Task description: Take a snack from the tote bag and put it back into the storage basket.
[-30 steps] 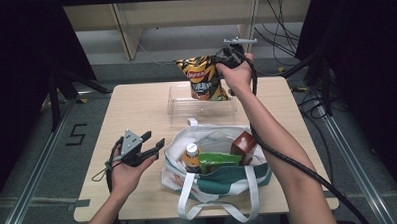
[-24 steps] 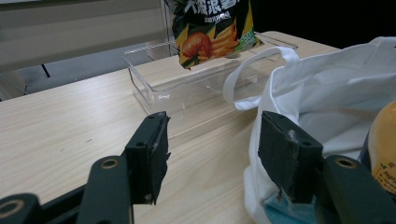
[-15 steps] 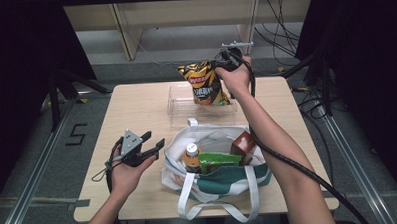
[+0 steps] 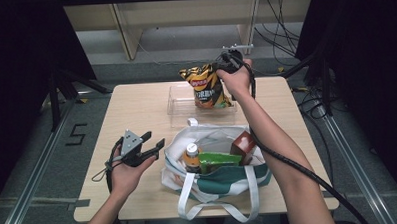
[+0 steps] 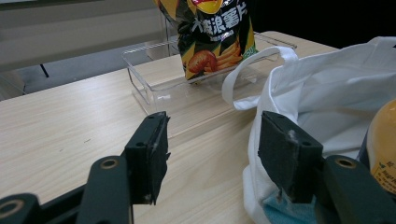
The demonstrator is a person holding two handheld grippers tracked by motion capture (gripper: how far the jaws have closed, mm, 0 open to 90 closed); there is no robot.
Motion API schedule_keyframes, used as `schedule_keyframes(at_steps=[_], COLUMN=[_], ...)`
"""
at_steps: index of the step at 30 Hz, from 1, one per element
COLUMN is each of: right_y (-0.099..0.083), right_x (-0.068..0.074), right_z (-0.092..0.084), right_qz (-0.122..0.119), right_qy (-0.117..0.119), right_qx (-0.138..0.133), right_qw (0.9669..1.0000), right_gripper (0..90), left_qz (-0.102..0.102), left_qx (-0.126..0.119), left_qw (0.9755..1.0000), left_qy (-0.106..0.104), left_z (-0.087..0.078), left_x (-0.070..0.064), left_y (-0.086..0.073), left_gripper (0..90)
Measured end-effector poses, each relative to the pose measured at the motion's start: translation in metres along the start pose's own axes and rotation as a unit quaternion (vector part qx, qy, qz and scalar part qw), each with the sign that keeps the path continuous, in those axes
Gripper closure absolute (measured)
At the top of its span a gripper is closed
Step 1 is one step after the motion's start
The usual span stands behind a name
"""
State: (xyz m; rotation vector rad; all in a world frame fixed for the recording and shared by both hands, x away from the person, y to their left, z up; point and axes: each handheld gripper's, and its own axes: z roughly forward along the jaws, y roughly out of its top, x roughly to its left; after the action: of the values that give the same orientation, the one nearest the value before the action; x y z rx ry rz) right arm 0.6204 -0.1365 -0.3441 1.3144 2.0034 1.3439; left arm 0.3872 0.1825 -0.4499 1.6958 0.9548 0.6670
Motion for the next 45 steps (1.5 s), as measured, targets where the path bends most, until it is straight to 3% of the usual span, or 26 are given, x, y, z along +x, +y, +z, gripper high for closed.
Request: schedule_keyframes(at_steps=[7,9,12,15,25,27,30,31,35,36,42,45], right_y=[0.000,0.001,0.001,0.002,0.009,0.010,0.011,0.010,0.006,0.004,0.002,0.003], right_x=[0.000,-0.004,-0.001,-0.001,0.006,0.007,0.006,0.008,0.004,0.005,-0.005,-0.012], right_z=[-0.001,0.000,-0.001,-0.002,-0.004,-0.003,-0.001,0.000,0.006,0.006,0.005,0.004], right_qz=[0.015,-0.012,0.005,0.008,0.003,0.016,0.010,0.024,0.013,0.028,0.025,0.009], right_qy=[-0.002,0.000,-0.003,0.002,0.014,0.015,0.021,0.019,0.018,0.015,0.000,-0.008], right_qx=[0.007,0.000,0.006,0.006,-0.011,-0.013,-0.014,-0.011,-0.005,0.004,0.010,0.012], right_qw=[0.9999,0.9999,1.0000,0.9999,0.9998,0.9997,0.9996,0.9995,0.9997,0.9995,0.9996,0.9999], right_gripper=[89.9,89.9,89.9,90.0,90.0,90.0,90.0,90.0,90.0,90.0,89.3,88.4], left_qz=[-0.001,-0.001,-0.001,-0.002,0.026,0.021,0.011,0.010,0.008,0.002,0.004,0.007], left_qx=[-0.002,-0.002,0.002,-0.001,-0.006,-0.006,-0.003,-0.002,0.001,0.002,0.001,0.001], left_qw=[1.0000,1.0000,1.0000,1.0000,0.9996,0.9997,0.9999,0.9999,1.0000,1.0000,1.0000,1.0000], left_qy=[-0.003,-0.002,-0.001,-0.002,0.011,0.010,0.006,0.006,0.005,0.002,0.001,0.002], left_z=[0.001,0.001,0.001,0.001,0.000,0.001,0.000,0.000,-0.001,-0.001,0.000,0.000], left_x=[-0.001,0.000,-0.001,0.000,0.003,0.003,0.001,0.002,0.002,0.001,0.001,0.001], left_y=[-0.001,-0.001,-0.001,0.000,0.001,0.001,0.000,0.000,0.000,-0.001,-0.001,-0.001], left_gripper=[42.4,42.4,42.4,42.5,42.4,42.4,42.4,42.4,42.4,42.4,42.4,42.5])
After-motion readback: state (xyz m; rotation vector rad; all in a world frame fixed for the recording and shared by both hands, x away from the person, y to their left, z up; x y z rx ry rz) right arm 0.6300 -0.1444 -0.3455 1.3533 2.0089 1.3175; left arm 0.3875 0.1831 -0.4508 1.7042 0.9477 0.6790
